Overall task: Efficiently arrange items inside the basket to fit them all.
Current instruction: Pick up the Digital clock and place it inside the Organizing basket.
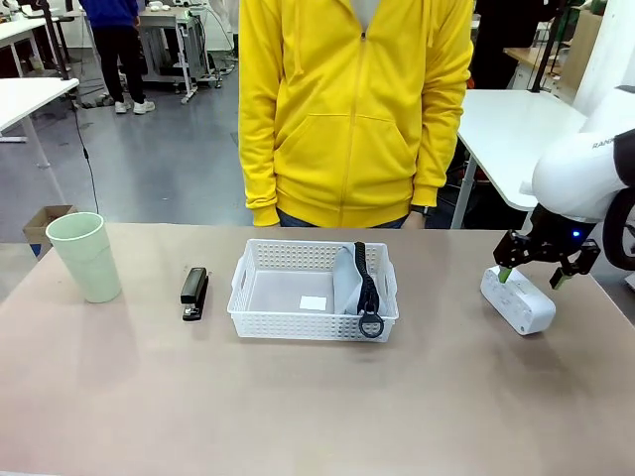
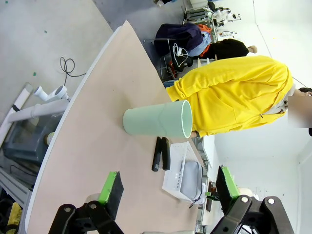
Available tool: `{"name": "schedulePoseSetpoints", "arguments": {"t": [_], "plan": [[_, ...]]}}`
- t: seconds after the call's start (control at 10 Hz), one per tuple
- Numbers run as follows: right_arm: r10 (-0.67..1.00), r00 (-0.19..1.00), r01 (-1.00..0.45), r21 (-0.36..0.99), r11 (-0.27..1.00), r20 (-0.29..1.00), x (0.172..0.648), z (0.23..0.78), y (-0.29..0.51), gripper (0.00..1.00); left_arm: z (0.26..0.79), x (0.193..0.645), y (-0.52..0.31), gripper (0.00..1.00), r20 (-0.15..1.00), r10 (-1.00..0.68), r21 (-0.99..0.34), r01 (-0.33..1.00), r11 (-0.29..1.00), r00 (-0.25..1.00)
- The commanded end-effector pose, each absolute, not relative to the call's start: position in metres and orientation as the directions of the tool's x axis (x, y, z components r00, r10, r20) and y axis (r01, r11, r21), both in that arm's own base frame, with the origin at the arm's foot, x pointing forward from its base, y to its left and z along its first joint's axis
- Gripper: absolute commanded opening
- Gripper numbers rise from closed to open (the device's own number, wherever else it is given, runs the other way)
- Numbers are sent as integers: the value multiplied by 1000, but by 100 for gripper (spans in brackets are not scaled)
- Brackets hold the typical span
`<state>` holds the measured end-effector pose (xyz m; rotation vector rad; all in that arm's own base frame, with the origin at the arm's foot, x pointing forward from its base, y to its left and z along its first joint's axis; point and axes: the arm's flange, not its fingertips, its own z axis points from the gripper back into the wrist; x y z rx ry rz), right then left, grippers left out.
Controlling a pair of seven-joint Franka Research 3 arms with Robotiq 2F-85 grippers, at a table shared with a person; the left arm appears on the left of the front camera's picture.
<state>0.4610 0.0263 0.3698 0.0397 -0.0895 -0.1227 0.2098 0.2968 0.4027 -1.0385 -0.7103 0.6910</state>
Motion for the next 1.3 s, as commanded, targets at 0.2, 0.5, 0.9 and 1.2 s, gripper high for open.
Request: {"name": "schedulePoseSetpoints", "arguments": {"t": [0.2, 0.5, 0.9, 1.2], "plan": [[277, 959, -279, 33, 960, 67, 460, 369, 27, 100, 401, 211, 297, 100, 211, 785, -927, -135, 349, 582], [257, 964, -258, 10, 966, 67, 458, 366, 36, 100, 401, 211, 297, 100, 211, 785, -927, -135, 349, 582], [258, 964, -260, 14, 966, 64, 461, 356, 31, 100, 401, 211, 297, 100, 211, 785, -927, -135, 349, 582], [227, 973, -228, 7, 974, 29, 467, 321, 29, 100, 401, 211, 297, 100, 211, 785, -927, -135, 349, 582]]}}
